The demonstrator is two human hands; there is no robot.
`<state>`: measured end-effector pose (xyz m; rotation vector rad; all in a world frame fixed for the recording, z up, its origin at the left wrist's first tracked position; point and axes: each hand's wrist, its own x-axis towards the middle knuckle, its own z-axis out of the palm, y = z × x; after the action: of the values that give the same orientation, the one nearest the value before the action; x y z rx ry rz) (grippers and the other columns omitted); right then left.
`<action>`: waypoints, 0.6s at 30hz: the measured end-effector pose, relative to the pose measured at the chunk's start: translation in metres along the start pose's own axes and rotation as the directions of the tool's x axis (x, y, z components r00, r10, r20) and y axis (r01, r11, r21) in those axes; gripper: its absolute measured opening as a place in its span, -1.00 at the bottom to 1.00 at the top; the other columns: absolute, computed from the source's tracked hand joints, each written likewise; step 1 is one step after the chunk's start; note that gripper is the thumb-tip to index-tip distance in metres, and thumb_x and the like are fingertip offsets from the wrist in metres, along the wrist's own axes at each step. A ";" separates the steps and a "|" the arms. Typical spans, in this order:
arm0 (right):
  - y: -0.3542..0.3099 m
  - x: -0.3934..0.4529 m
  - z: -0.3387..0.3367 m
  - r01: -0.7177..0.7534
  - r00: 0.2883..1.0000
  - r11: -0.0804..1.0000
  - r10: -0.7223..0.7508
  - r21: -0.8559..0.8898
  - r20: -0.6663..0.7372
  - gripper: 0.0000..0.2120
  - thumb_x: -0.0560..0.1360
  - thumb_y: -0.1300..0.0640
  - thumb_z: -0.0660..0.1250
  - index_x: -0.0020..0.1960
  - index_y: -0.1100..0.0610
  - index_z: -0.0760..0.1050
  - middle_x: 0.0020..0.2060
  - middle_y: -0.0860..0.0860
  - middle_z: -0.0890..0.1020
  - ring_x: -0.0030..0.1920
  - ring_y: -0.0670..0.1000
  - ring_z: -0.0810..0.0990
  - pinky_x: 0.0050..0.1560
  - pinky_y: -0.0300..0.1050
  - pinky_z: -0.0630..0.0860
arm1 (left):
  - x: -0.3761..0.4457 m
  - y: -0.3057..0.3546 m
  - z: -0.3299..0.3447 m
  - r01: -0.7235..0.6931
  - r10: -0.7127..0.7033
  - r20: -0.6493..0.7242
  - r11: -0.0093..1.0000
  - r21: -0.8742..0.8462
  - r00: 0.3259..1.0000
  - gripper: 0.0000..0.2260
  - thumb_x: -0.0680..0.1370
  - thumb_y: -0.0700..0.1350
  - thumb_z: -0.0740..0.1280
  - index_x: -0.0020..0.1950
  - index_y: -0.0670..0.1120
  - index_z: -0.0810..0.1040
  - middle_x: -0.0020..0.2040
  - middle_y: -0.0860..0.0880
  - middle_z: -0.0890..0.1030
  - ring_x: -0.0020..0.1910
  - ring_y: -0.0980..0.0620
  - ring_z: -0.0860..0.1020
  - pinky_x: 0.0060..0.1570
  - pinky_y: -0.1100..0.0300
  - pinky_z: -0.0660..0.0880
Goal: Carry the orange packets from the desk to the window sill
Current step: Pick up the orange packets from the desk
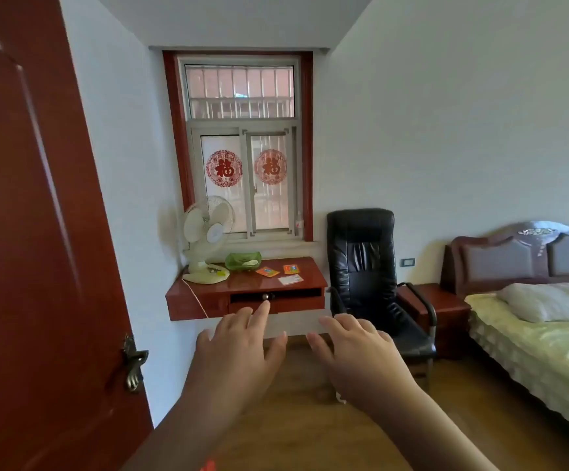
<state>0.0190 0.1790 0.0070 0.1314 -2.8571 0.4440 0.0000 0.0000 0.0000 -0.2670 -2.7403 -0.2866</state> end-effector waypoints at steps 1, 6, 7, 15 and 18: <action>0.006 0.007 0.002 0.003 1.000 1.000 -0.004 0.024 0.006 -0.48 0.59 -0.29 -0.06 0.47 -0.12 0.23 0.45 -0.07 0.40 0.44 0.03 0.34 0.39 0.06 0.31 | 0.005 0.004 0.004 0.019 -0.019 0.020 1.000 -0.012 1.000 -0.34 0.50 0.39 -0.22 0.56 0.16 -0.03 0.57 0.09 0.23 0.53 0.03 0.20 0.43 -0.11 0.21; 0.021 0.048 0.021 0.050 0.999 0.999 -0.050 0.023 0.008 -0.48 0.58 -0.29 -0.06 0.45 -0.10 0.26 0.42 -0.07 0.42 0.42 0.02 0.37 0.38 0.04 0.33 | 0.036 0.004 0.027 0.050 -0.051 0.027 0.998 0.025 0.998 -0.18 0.34 0.44 -0.39 0.56 0.18 -0.03 0.59 0.08 0.19 0.55 0.03 0.15 0.46 -0.11 0.16; 0.022 0.057 0.025 0.052 0.999 0.998 -0.052 0.027 0.011 -0.48 0.59 -0.28 -0.05 0.45 -0.10 0.25 0.43 -0.07 0.42 0.43 0.02 0.37 0.38 0.04 0.33 | 0.046 0.000 0.032 0.050 -0.051 0.024 0.998 0.028 0.998 -0.21 0.37 0.41 -0.35 0.56 0.17 -0.01 0.58 0.07 0.20 0.55 0.03 0.16 0.46 -0.11 0.17; 0.013 0.142 0.070 0.047 0.997 0.999 -0.047 -0.001 0.055 -0.48 0.59 -0.28 -0.04 0.45 -0.07 0.27 0.41 -0.04 0.44 0.41 0.05 0.39 0.36 0.05 0.34 | 0.119 -0.061 0.075 0.050 -0.051 0.042 0.999 0.020 0.998 -0.27 0.45 0.40 -0.28 0.54 0.15 0.14 0.55 0.06 0.29 0.52 0.03 0.25 0.43 -0.09 0.26; -0.002 0.179 0.086 0.038 0.997 0.999 -0.037 -0.013 0.068 -0.46 0.60 -0.27 -0.04 0.48 -0.06 0.24 0.44 -0.03 0.41 0.42 0.05 0.37 0.37 0.05 0.33 | 0.158 -0.099 0.086 0.038 -0.039 0.046 0.999 0.031 0.998 -0.39 0.55 0.34 -0.09 0.54 0.12 0.15 0.54 0.05 0.31 0.51 0.01 0.26 0.40 -0.12 0.27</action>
<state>-0.1732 0.1416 -0.0264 0.2003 -2.9182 0.4192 -0.1958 -0.0521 -0.0344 -0.2158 -2.7962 -0.2526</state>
